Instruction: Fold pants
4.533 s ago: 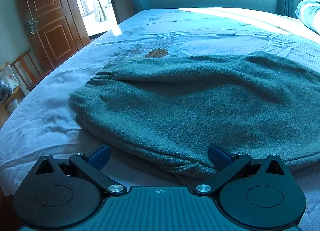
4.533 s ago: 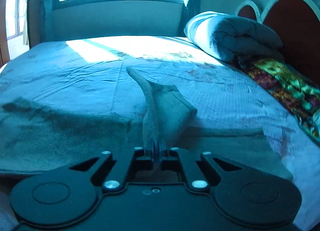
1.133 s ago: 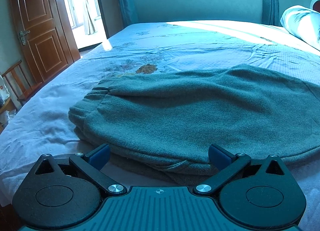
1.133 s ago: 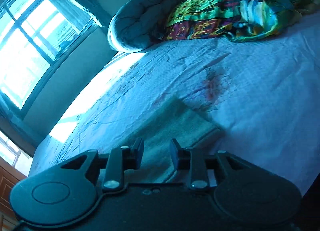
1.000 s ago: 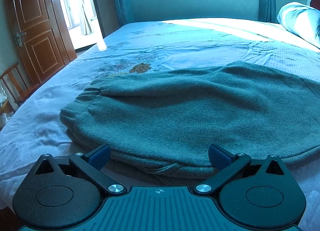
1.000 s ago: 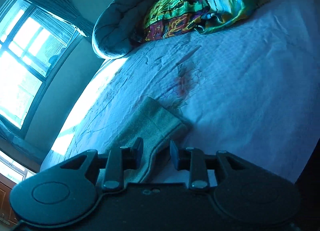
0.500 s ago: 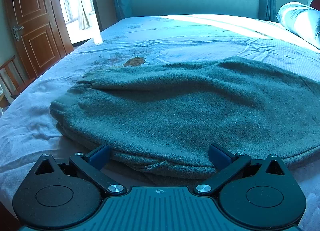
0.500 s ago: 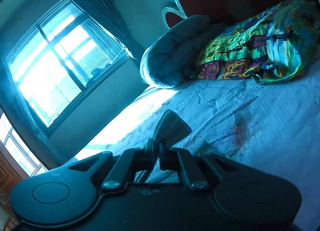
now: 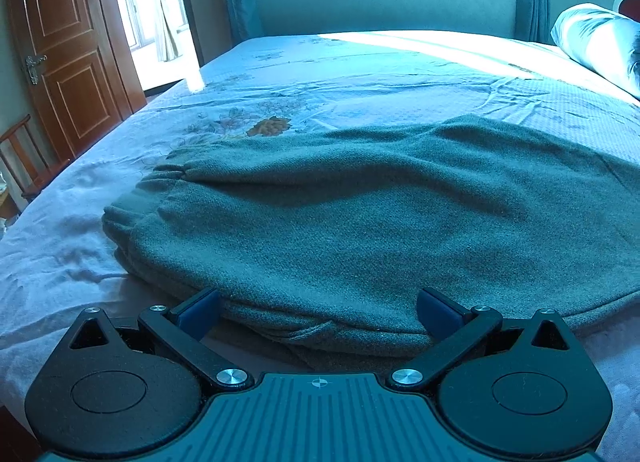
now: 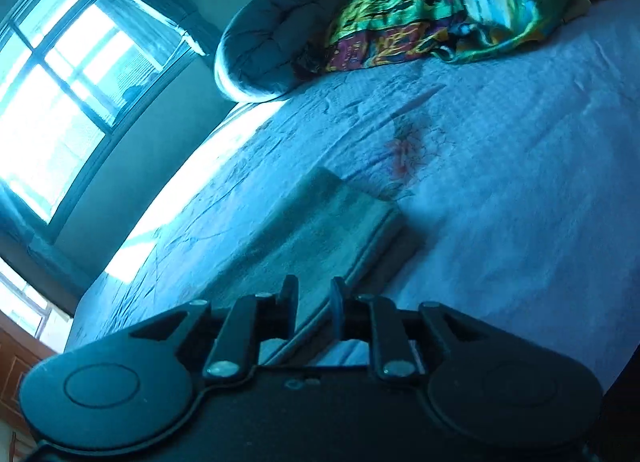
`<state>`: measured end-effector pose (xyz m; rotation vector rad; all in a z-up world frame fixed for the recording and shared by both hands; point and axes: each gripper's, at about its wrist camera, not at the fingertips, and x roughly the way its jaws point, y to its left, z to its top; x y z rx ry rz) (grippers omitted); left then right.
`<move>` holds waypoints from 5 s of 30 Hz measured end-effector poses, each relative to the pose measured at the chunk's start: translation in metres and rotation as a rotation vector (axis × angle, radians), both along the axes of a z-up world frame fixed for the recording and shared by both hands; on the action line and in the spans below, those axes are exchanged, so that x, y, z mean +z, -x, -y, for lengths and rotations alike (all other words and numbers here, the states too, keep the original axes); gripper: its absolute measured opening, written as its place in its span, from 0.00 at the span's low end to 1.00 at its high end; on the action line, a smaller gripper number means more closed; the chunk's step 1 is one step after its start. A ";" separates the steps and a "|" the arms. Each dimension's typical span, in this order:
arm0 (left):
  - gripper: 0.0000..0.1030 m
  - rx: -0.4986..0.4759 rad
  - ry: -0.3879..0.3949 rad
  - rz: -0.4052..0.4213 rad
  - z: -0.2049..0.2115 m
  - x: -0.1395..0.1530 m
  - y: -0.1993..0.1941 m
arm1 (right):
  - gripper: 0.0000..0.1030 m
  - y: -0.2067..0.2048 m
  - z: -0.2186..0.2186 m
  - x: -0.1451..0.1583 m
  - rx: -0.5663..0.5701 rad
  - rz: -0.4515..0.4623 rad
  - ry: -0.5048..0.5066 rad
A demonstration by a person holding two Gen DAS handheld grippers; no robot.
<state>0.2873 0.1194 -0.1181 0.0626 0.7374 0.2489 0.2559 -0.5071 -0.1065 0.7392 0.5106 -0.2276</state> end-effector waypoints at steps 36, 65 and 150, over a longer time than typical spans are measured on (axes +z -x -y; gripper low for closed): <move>1.00 0.057 0.138 0.056 -0.015 0.000 0.047 | 0.02 -0.051 -0.174 -0.044 0.356 -0.120 -0.323; 1.00 -0.024 0.084 0.030 0.032 0.009 0.027 | 0.00 -0.005 0.013 -0.033 -0.187 0.012 -0.235; 0.68 0.327 0.309 0.155 -0.174 -0.019 -0.026 | 0.08 -0.321 -0.408 -0.011 0.993 -0.031 0.319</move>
